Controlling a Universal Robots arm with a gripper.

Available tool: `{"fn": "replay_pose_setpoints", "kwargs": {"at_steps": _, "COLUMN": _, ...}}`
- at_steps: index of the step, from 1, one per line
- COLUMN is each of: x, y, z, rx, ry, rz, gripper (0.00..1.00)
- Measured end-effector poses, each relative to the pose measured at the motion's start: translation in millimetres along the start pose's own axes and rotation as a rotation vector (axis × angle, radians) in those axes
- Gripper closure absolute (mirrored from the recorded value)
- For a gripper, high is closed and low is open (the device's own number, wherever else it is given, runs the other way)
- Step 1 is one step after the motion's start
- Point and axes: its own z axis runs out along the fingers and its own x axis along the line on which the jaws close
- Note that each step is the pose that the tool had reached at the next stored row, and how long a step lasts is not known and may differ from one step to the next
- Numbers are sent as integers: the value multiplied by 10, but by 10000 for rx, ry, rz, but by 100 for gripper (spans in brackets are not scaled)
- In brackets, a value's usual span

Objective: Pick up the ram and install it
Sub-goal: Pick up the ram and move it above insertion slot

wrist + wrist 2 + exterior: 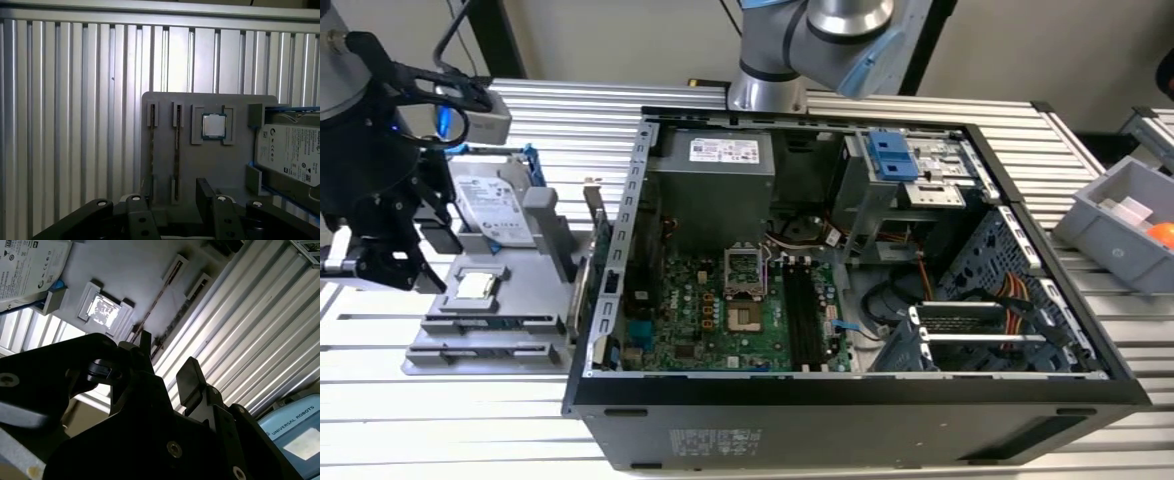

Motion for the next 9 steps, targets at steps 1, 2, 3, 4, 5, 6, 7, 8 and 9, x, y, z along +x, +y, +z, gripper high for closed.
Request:
{"fn": "replay_pose_setpoints", "kwargs": {"at_steps": 1, "x": 3, "y": 1, "z": 5, "rx": -1, "ry": 1, "rz": 1, "gripper": 0}}
{"fn": "replay_pose_setpoints", "kwargs": {"at_steps": 2, "x": 5, "y": 1, "z": 10, "rx": 0, "ry": 1, "rz": 1, "gripper": 0}}
{"fn": "replay_pose_setpoints", "kwargs": {"at_steps": 3, "x": 6, "y": 0, "z": 16, "rx": 0, "ry": 0, "rz": 1, "gripper": 0}}
{"fn": "replay_pose_setpoints", "kwargs": {"at_steps": 4, "x": 6, "y": 0, "z": 20, "rx": -1, "ry": 1, "rz": 1, "gripper": 0}}
{"fn": "replay_pose_setpoints", "kwargs": {"at_steps": 5, "x": 7, "y": 0, "z": 26, "rx": -2, "ry": 1, "rz": 1, "gripper": 0}}
{"fn": "replay_pose_setpoints", "kwargs": {"at_steps": 6, "x": 7, "y": 0, "z": 32, "rx": -1, "ry": 1, "rz": 0, "gripper": 0}}
{"fn": "replay_pose_setpoints", "kwargs": {"at_steps": 7, "x": 8, "y": -1, "z": 38, "rx": -1, "ry": 1, "rz": 1, "gripper": 0}}
{"fn": "replay_pose_setpoints", "kwargs": {"at_steps": 8, "x": 8, "y": -1, "z": 43, "rx": -1, "ry": 2, "rz": 1, "gripper": 0}}
{"fn": "replay_pose_setpoints", "kwargs": {"at_steps": 9, "x": 8, "y": -1, "z": 49, "rx": 0, "ry": 1, "rz": 0, "gripper": 0}}
